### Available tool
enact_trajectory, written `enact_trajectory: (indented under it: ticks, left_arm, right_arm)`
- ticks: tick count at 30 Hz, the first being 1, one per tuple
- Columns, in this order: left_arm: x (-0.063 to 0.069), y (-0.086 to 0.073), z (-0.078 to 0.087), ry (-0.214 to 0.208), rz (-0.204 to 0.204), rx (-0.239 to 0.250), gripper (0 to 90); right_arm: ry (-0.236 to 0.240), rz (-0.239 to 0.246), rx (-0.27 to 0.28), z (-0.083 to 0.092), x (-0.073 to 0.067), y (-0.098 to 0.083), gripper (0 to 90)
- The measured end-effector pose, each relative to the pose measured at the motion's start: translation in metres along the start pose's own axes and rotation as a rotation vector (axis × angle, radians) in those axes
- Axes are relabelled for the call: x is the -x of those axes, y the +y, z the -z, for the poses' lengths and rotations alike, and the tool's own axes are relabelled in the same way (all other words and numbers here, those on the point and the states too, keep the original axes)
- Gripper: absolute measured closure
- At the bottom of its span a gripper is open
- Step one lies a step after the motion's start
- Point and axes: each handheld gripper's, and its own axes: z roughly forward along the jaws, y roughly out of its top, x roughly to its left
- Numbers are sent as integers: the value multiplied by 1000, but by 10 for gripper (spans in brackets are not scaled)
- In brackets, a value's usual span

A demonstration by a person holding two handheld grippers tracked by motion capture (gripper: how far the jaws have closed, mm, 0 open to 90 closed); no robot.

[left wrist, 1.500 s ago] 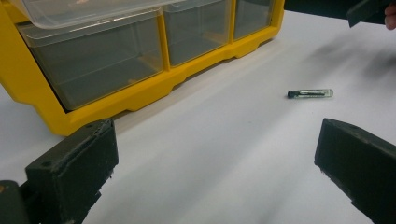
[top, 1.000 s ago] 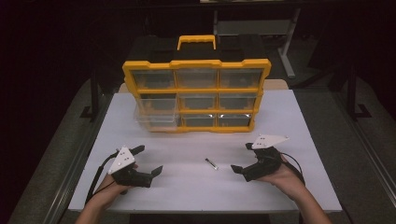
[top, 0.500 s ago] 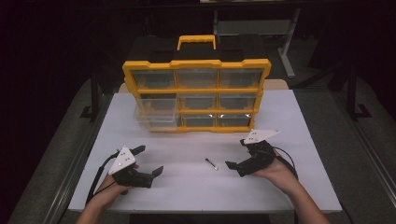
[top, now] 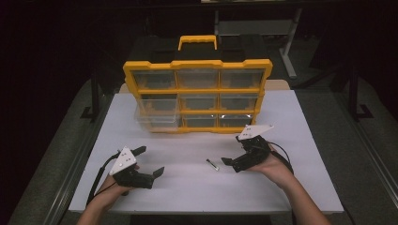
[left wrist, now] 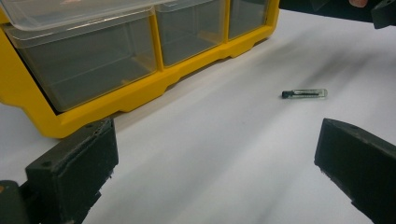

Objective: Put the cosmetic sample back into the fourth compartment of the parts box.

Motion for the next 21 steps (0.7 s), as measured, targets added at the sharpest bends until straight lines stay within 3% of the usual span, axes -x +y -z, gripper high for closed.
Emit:
enact_trajectory:
  ticks: [10,21]
  left_arm:
    - [-1,-1,0,0,3,-2,0]
    - [-1,-1,-1,-1,5,2,0]
  right_arm:
    - [24,-7,-23,-8,3,9,27]
    - [33,-6,-13,-15,6,21,27]
